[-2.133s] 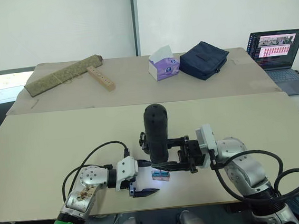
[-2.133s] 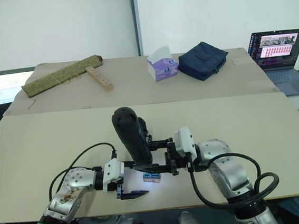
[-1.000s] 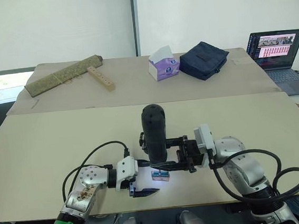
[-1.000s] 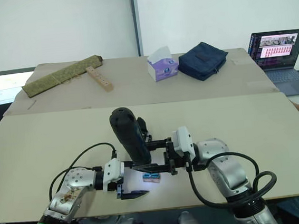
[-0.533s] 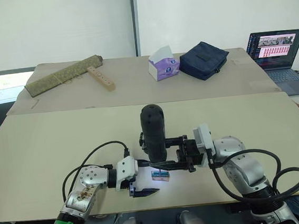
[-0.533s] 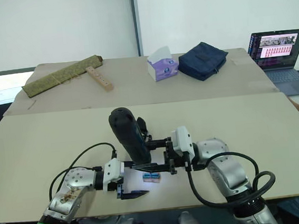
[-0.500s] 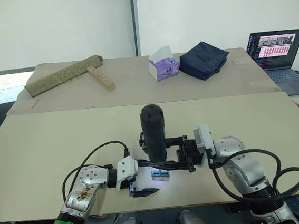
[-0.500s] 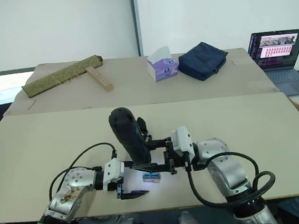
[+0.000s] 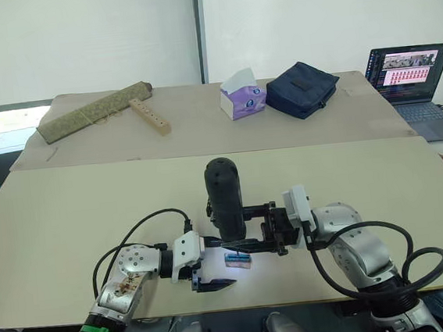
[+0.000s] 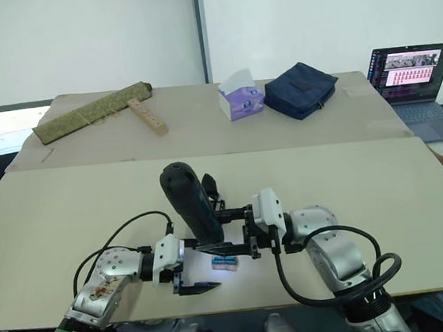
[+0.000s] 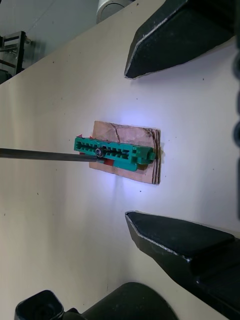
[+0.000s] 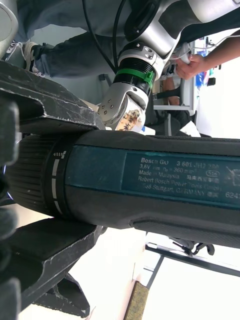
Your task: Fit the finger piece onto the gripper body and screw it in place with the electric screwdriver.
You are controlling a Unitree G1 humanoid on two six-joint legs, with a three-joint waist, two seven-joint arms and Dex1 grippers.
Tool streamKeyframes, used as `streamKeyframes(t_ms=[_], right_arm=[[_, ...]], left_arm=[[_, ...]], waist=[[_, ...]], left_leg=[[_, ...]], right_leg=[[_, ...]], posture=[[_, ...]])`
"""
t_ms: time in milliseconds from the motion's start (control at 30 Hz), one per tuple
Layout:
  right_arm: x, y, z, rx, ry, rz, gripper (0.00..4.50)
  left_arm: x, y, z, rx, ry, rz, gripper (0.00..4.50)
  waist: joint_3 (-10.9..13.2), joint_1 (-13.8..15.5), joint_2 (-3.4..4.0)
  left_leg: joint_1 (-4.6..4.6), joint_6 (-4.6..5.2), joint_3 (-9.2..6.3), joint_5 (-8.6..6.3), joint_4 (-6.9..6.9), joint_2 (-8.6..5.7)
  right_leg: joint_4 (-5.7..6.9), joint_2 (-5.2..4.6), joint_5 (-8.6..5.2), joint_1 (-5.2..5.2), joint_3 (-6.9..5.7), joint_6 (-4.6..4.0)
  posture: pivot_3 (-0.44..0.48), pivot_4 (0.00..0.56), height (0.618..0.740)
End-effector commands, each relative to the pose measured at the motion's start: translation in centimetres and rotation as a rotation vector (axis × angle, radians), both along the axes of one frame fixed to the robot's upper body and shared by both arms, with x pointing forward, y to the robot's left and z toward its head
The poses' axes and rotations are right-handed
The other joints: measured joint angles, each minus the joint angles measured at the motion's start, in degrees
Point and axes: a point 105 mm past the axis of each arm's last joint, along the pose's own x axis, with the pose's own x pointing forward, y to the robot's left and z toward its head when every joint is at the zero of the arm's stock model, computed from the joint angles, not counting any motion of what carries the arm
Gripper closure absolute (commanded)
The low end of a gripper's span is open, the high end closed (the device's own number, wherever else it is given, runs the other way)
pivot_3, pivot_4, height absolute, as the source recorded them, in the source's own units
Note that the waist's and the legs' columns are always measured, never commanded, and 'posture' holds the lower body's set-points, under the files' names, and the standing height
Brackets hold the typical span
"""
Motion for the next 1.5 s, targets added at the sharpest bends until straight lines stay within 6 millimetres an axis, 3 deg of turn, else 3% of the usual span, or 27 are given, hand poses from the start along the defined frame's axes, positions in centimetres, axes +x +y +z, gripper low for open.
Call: streamKeyframes(t_ms=[33,700,1067,1500], right_arm=[[-0.3,0.1,1.5,0.037,-0.079,0.011,2.58],[-0.1,-0.1,1.6,0.030,-0.112,-0.002,2.58],[-0.4,-0.6,3.9,0.144,-0.071,0.004,2.58],[-0.9,-0.1,2.8,0.099,-0.016,0.031,2.58]], left_arm=[[-0.3,0.3,-1.7,0.042,0.064,0.016,0.03],[-0.2,0.3,-1.9,0.041,0.067,0.021,0.03],[-0.3,0.2,-1.9,0.038,0.069,0.019,0.03],[-0.2,0.1,-1.9,0.038,0.071,0.018,0.03]], waist=[[0.0,0.0,0.00],[0.0,0.0,0.01],[0.0,0.1,0.03],[-0.1,0.1,0.09]], left_leg=[[0.00,0.00,0.00,0.00,0.00,0.00],[0.02,0.00,0.00,0.00,0.00,0.00],[0.03,0.00,0.00,0.00,0.00,0.00],[0.04,0.00,0.00,0.00,0.01,-0.01]], right_leg=[[0.00,0.00,0.00,0.00,0.00,0.00],[0.01,0.00,0.00,0.01,0.00,0.00],[0.01,0.00,0.00,0.03,0.01,0.00],[0.01,-0.01,0.00,0.04,0.01,0.00]], posture=[[0.000,0.150,0.740],[0.000,0.150,0.740],[0.000,0.150,0.740],[0.000,0.150,0.740]])
